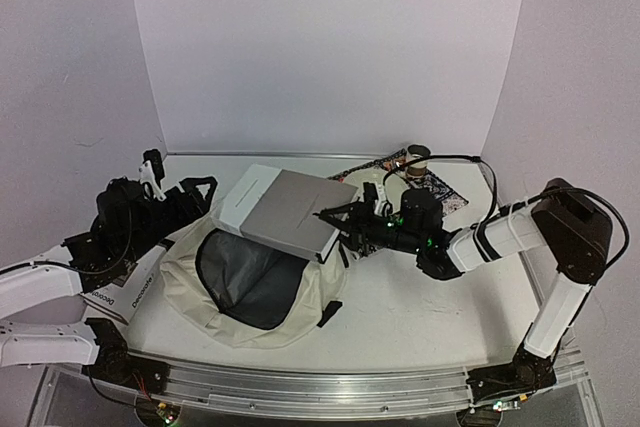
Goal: Pack the student bag
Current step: Pick up the largest pocket of the bag from the student bag.
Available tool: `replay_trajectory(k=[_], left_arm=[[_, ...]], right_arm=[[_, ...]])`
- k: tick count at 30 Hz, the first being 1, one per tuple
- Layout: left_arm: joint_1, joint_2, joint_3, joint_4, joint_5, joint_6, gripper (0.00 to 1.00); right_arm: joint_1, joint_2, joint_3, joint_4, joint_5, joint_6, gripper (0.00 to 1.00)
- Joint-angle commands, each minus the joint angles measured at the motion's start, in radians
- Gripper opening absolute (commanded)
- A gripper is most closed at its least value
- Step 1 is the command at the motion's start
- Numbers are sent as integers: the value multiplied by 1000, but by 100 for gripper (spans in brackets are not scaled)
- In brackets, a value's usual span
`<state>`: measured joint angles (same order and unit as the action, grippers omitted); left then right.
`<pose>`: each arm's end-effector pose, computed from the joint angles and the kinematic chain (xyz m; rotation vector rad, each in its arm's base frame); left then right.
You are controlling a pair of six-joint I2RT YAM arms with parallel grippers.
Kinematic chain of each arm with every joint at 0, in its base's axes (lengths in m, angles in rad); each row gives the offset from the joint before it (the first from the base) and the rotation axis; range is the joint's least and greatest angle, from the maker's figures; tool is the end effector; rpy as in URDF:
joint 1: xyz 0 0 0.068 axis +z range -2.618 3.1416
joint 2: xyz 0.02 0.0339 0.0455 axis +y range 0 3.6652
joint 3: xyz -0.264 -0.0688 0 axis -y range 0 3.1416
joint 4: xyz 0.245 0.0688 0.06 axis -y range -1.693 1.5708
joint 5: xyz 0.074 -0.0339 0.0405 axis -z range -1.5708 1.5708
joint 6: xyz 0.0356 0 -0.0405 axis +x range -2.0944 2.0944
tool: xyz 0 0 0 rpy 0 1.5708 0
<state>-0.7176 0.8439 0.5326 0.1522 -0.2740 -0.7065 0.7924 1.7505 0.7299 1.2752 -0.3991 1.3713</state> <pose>0.1593 -0.1263 0.2757 -0.1994 1.7824 -0.8061 0.2358 0.2588 0.2227 0.0564 1.6799 2.0115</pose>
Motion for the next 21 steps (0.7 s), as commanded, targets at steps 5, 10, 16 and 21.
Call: replay_trajectory(k=[5,10,16,21], left_arm=[[29,199,223,-444,32,198,79],[101,325,300,-476,154,256,79],[120,452,394,-537,193,332,79],[129,558,453,-581,237,373,74]], right_arm=[[-20,-164,-96,389,-13,13,29],[-57,-314,-192,292,-12,-11,29],[-68,-533,-211,-58,-22,-128,29],[-68,-614,-210,-209,-36,-148,29]])
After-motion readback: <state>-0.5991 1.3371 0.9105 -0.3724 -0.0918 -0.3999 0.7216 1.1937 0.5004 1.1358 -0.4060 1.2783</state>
